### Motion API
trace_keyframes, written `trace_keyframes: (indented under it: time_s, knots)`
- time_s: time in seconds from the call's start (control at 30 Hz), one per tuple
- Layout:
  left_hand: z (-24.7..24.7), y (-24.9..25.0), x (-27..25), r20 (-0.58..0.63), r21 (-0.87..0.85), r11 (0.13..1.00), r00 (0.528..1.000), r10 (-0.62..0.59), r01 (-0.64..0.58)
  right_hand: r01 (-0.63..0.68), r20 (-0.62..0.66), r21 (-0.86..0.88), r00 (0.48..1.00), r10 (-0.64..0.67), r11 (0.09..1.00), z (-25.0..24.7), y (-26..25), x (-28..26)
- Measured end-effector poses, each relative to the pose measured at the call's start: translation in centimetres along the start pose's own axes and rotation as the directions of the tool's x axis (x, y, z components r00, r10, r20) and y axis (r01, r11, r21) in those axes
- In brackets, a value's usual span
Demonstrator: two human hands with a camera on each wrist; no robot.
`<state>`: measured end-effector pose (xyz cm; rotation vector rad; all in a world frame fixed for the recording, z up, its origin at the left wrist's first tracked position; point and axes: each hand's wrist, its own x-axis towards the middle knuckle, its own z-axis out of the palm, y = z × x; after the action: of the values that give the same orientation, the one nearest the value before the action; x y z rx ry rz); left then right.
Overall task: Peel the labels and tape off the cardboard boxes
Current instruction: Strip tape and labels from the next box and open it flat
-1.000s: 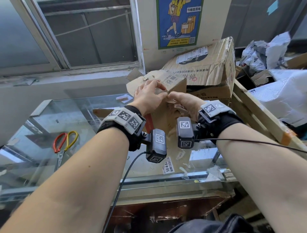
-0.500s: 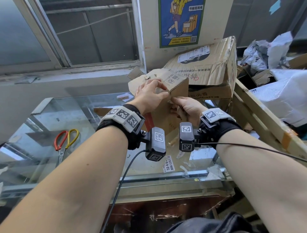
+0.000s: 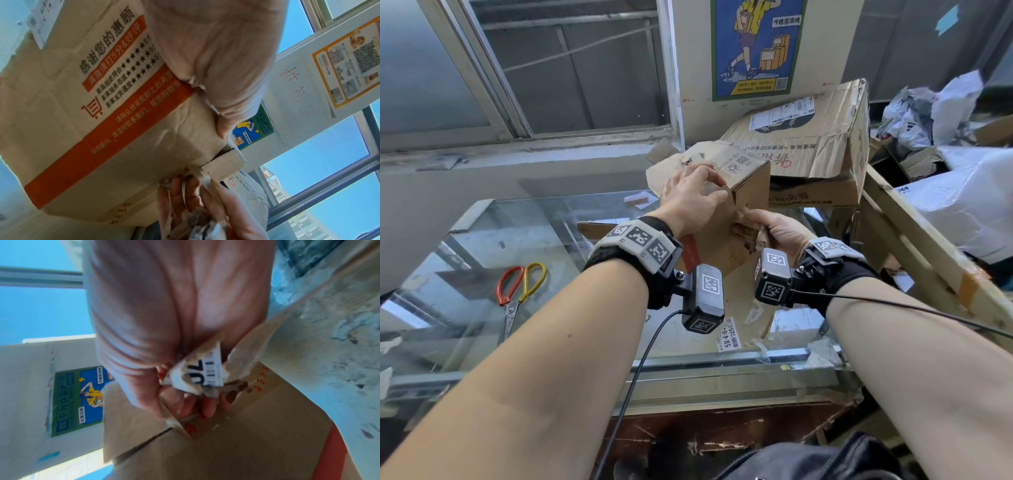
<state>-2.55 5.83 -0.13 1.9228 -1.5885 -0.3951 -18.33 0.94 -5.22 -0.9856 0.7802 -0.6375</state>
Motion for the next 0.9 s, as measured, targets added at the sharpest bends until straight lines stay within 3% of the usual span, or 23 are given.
trace_keyframes:
  time_s: [0.33,0.5,0.63,0.9]
  knots:
    - [-0.4,0.6,-0.6,0.023,0.003,0.997,0.997,-0.073,0.073,-0.019,-0.081,0.032,0.996,0.022,0.999,1.3,-0.2,0.2]
    - [0.1,0.2,-0.3,-0.029,0.149,0.987,0.998,-0.048,0.052,0.003,-0.212,-0.264,0.975,-0.061,0.965,0.4,1.0,0.8]
    - [0.4,0.1,0.1,-0.063,0.231,0.972,0.997,-0.041,0.054,0.073,-0.223,-0.201,0.968,-0.119,0.977,0.3,1.0,1.4]
    - [0.6,0.1,0.6,-0.083,0.244,0.967,0.995,-0.051,0.070,0.105,-0.164,-0.040,0.980,-0.110,0.994,0.0,1.1,1.3]
